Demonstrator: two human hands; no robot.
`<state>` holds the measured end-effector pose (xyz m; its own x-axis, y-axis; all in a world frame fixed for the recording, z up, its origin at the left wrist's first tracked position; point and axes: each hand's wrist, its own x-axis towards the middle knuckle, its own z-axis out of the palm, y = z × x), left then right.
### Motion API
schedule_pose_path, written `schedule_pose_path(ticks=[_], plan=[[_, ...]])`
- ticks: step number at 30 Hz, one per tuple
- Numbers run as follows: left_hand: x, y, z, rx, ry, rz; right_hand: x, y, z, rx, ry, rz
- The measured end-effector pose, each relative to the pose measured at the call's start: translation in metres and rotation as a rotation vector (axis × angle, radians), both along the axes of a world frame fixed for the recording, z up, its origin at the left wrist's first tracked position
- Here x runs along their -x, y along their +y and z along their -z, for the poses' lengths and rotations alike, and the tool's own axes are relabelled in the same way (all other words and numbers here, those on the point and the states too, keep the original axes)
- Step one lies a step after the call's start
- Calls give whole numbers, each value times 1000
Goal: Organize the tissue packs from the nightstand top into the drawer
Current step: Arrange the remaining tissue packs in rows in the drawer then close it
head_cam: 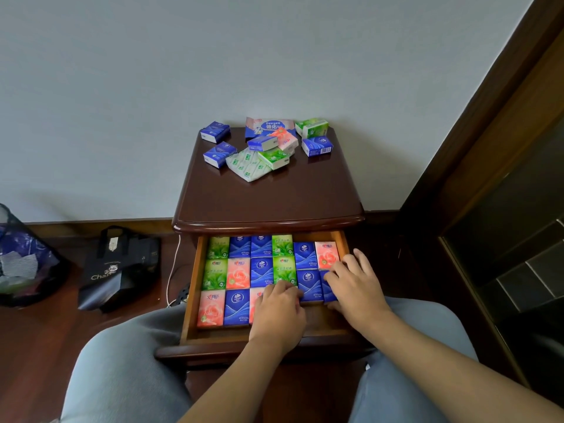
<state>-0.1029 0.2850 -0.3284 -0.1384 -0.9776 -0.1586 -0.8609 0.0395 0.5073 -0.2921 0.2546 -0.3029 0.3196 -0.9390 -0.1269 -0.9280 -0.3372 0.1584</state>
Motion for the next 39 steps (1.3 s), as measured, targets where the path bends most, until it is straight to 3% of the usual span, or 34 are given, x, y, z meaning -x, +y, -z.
schedule_pose_path(ticks=[5,10,17,27,30,32,36,39], plan=[[1,1,-4,9,-9,-23,-6,-4,-5,-2,-76,-209],[0,3,-5,28,-52,-85,-15,-18,2,-178,-42,-316],[0,-1,-3,-69,-31,-56,-17,-40,3,-269,2,-202],[-2,-1,-5,-110,-14,-53,-29,-48,8,-197,-174,6],[-2,-1,-6,-109,11,-64,-34,-30,3,-85,-499,199],[-2,-1,-7,-101,9,-69,-41,-18,-1,-58,-789,496],[-2,-1,-8,-98,0,-61,-56,-6,-14,-463,-1535,1261],[-3,-1,-7,-97,-23,-33,-61,-4,-24,-667,-1890,1462]])
